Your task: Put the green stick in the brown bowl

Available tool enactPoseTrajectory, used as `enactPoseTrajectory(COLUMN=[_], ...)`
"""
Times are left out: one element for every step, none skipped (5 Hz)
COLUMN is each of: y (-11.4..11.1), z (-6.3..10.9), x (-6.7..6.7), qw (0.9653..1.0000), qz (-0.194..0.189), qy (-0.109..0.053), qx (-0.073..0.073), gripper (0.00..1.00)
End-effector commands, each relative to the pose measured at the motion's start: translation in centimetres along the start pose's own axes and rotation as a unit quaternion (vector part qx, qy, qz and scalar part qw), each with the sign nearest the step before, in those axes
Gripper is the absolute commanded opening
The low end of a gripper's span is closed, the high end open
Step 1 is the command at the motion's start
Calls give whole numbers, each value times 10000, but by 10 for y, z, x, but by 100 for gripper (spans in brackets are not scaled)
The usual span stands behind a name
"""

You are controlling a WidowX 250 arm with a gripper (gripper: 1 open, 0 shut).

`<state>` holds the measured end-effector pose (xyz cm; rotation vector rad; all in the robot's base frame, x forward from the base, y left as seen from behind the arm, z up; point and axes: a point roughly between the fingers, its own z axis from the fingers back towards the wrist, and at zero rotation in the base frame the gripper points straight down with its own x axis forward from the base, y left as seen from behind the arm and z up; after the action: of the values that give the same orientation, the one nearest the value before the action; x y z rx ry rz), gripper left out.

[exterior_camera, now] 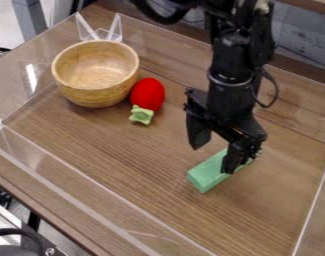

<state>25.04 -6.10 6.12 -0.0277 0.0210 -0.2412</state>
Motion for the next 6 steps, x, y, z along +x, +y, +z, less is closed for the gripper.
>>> enactPoseTrajectory(y=[3,3,10,13,12,10], z=[1,-3,-6,-8,-21,-30], x=[2,3,3,5,7,12], qw=[9984,9964,9942,9926,9944,9957], qz=[491,738,950,1074,907,741], qy=[-274,-413,-506,-551,-536,-551], qx=[-6,-37,-72,-104,-109,-111], gripper=[100,100,100,100,100,100])
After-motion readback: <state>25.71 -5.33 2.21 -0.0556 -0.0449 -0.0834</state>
